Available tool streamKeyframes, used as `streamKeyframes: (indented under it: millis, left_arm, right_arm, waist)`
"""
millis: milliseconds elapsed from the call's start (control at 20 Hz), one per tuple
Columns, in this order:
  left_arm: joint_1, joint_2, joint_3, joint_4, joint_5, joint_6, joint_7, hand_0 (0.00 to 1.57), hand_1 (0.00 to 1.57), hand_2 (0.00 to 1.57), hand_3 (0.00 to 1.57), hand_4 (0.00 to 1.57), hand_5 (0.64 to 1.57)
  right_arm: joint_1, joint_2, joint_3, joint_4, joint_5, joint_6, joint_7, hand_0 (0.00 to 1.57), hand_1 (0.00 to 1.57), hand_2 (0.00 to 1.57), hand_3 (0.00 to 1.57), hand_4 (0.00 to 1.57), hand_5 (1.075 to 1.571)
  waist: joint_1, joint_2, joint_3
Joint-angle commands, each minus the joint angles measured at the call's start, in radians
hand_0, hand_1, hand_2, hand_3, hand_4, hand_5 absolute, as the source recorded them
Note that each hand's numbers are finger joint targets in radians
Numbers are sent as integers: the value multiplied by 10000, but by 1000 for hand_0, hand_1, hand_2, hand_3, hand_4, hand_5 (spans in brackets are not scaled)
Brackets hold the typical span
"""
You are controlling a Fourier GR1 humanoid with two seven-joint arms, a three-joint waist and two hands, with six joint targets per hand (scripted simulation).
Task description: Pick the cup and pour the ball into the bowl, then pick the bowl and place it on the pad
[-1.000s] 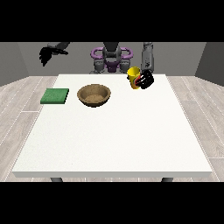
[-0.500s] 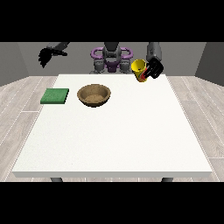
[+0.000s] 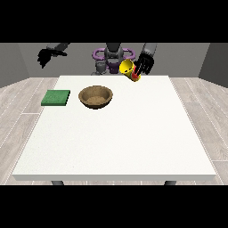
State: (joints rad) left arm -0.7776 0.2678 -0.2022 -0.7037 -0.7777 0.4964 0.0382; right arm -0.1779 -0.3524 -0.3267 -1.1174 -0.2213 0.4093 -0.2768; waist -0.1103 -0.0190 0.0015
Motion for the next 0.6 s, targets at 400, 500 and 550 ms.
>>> streamKeyframes:
  millis: [400, 500, 550]
  left_arm:
    - [-2007, -1117, -3417, 607, -4808, -1725, 2981, 1490, 1490, 1571, 1571, 1505, 1316]
    - [-1983, -1782, -4159, 878, -5681, -1954, 3523, 1477, 1477, 1571, 1571, 1571, 1098]
    - [-2379, -1838, -4256, 918, -5887, -2130, 3499, 1498, 1498, 1571, 1571, 1571, 1056]
  right_arm:
    - [-38, -717, -401, 1305, -149, 809, -426, 0, 0, 0, 0, 0, 1571]
    - [-506, -353, -76, 1028, 16, 380, -62, 0, 0, 0, 0, 0, 1571]
    - [-718, -407, -225, 1157, -158, 607, -444, 0, 0, 0, 0, 0, 1571]
  waist:
    - [-136, -459, 22]
    - [-205, -426, 8]
    - [-291, 111, 11]
